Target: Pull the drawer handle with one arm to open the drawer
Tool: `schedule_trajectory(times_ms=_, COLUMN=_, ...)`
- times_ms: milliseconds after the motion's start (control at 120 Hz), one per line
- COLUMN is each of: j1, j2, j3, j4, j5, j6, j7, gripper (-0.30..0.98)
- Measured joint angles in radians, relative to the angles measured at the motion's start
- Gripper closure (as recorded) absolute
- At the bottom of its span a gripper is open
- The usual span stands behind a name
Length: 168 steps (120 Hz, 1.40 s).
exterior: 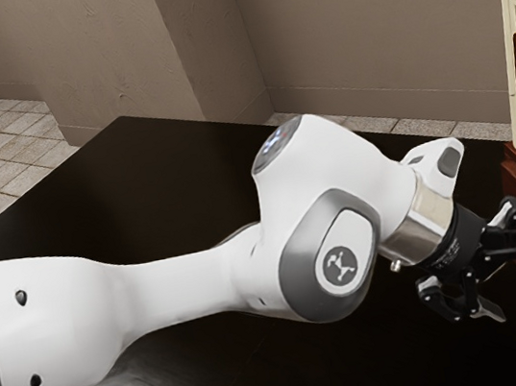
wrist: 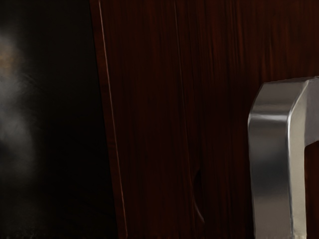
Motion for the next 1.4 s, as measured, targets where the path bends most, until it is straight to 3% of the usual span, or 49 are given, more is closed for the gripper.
schedule_trajectory(times_ms=1400, j1=0.013, j2=-0.304, j3=0.079, j4=-0.320, j5=0.003, j6=-0.072, j7=-0.006, gripper=0.00)
